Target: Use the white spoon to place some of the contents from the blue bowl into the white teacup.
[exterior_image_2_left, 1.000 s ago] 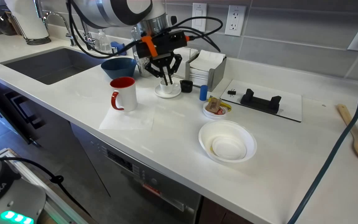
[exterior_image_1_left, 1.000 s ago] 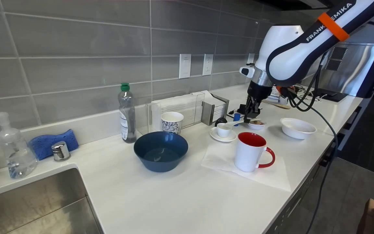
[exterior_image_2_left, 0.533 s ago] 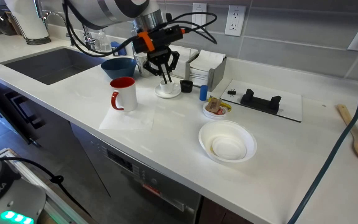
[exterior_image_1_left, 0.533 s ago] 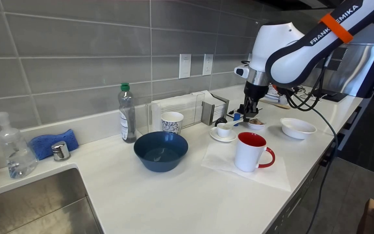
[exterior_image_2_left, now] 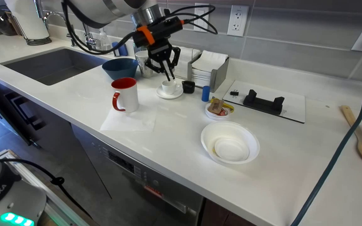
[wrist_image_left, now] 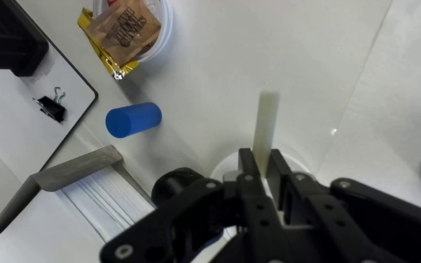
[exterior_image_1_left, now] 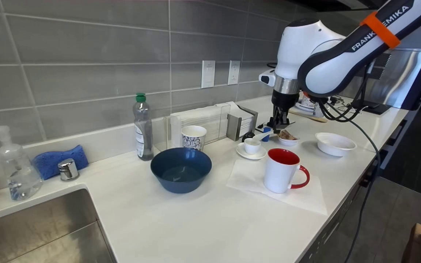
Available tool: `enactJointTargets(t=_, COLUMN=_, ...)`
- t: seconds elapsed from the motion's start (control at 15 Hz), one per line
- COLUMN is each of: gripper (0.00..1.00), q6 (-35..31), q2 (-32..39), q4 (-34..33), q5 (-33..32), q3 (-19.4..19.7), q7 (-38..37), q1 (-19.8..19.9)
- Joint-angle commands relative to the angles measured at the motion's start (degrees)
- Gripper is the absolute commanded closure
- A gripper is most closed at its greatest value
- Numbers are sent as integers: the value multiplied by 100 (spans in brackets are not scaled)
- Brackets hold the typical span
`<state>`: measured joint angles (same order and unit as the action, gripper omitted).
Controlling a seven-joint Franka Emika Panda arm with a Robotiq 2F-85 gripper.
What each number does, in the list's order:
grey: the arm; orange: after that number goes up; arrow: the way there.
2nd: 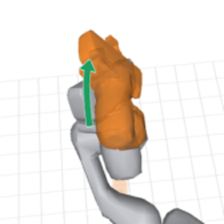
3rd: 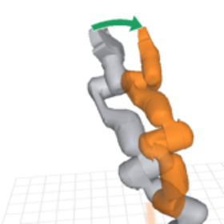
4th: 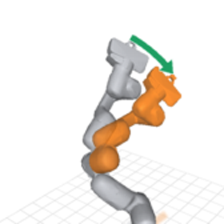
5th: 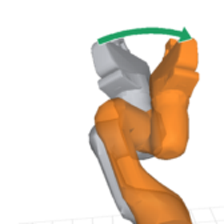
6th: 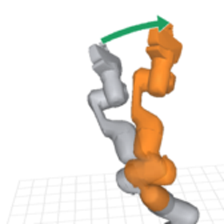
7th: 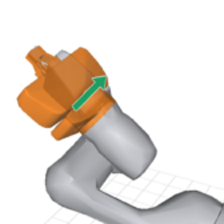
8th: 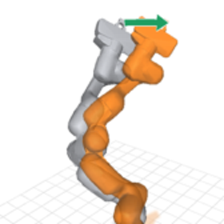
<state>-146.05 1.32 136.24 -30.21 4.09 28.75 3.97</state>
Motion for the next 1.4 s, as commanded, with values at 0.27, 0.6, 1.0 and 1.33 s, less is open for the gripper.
enactJointTargets(t=0.27, gripper=97, q6=625, q2=28, q4=-227, q5=-994, q3=-151, q7=-678, q1=-172)
enactJointTargets(t=0.6, gripper=97, q6=761, q2=61, q4=-275, q5=-1539, q3=-261, q7=-920, q1=-283)
enactJointTargets(t=1.0, gripper=97, q6=1088, q2=95, q4=-275, q5=-2002, q3=-341, q7=-1113, q1=-344)
enactJointTargets(t=1.33, gripper=97, q6=1108, q2=109, q4=-285, q5=-2501, q3=-381, q7=-1389, q1=-362)
